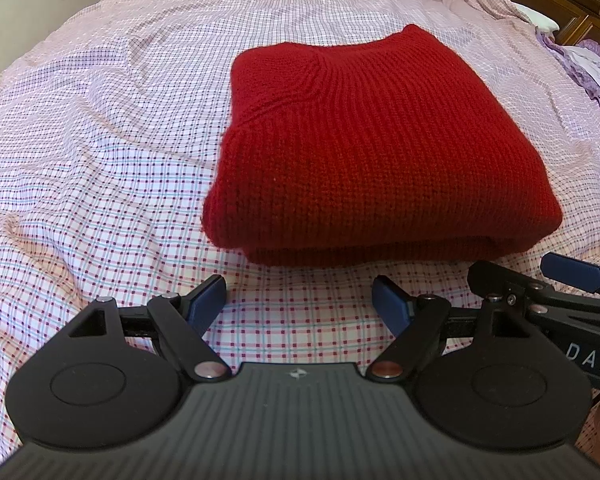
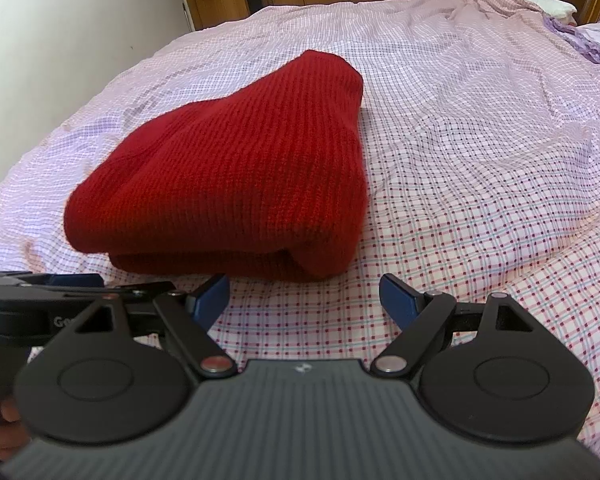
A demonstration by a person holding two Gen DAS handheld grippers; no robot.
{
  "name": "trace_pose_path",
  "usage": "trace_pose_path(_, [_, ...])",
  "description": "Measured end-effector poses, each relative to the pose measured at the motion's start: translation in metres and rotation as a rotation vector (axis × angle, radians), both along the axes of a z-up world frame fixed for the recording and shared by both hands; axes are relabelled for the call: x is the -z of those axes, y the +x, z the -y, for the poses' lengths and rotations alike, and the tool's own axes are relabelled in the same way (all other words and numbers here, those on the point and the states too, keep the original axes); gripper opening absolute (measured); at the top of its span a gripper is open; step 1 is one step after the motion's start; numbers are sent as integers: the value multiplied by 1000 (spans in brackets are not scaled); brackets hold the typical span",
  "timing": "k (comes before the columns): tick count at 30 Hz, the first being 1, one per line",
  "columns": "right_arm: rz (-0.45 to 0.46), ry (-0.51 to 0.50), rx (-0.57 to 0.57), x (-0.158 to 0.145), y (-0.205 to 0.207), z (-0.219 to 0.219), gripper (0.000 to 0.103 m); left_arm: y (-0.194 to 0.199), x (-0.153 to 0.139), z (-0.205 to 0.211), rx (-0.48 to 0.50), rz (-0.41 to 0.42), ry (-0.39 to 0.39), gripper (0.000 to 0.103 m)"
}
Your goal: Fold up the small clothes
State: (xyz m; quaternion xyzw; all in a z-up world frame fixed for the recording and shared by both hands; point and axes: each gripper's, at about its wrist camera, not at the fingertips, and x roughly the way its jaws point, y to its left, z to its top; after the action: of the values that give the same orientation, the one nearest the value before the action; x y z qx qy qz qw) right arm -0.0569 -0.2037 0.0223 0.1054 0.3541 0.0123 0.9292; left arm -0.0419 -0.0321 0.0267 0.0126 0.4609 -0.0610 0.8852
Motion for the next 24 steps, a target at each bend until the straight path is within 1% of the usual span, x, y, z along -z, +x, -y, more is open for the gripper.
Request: trace_pose_path(24, [2,1,2,1,-2,-1,83,0,0,1,1,0,1,84])
